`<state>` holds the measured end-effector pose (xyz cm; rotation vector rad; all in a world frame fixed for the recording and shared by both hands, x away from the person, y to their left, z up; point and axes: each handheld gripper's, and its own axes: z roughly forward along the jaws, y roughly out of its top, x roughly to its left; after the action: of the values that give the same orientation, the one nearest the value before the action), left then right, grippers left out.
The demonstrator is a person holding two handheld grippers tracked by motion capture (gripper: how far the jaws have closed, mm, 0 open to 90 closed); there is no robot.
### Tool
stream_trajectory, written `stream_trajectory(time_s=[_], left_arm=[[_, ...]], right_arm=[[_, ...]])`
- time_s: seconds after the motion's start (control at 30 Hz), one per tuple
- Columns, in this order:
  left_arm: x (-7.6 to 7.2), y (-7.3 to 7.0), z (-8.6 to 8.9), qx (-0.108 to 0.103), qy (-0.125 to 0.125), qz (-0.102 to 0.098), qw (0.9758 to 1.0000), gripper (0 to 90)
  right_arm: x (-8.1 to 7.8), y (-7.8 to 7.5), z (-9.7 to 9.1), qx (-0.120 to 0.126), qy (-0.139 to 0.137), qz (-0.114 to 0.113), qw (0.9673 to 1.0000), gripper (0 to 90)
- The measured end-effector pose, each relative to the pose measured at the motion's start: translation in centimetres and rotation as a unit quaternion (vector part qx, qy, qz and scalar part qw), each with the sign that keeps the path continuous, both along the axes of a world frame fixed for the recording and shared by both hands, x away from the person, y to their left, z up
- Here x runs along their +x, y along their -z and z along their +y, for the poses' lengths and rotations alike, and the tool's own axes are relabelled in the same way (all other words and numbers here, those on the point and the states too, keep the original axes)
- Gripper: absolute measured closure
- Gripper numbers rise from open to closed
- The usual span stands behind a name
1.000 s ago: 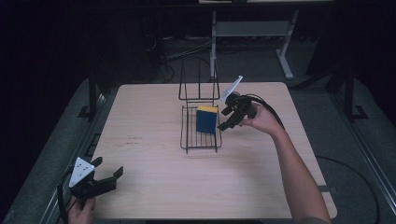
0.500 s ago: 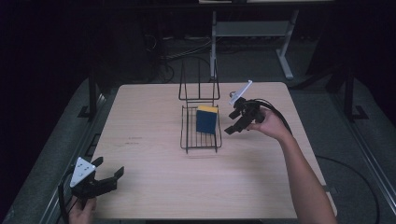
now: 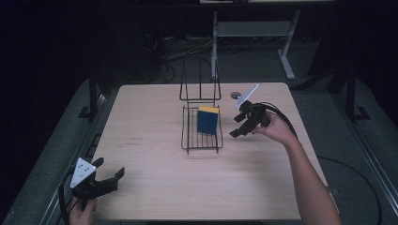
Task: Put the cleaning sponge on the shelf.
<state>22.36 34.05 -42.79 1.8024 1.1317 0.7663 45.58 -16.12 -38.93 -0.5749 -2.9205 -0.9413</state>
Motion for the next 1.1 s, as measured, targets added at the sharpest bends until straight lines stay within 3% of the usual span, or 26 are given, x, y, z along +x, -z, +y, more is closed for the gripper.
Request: stream_trajectory(time_s=[0.63,1.1], left_arm=[[-0.1,-0.1,-0.3,0.003,0.003,-0.001,1.0000,13.9],[0.0,0.0,-0.4,0.003,0.005,0.000,1.0000,13.9]], right_arm=[[-2.0,0.7,-2.9,0.007,0.026,0.000,0.9996,19.3],[-3.2,1.3,-4.2,0.004,0.035,0.012,0.9993,18.7]])
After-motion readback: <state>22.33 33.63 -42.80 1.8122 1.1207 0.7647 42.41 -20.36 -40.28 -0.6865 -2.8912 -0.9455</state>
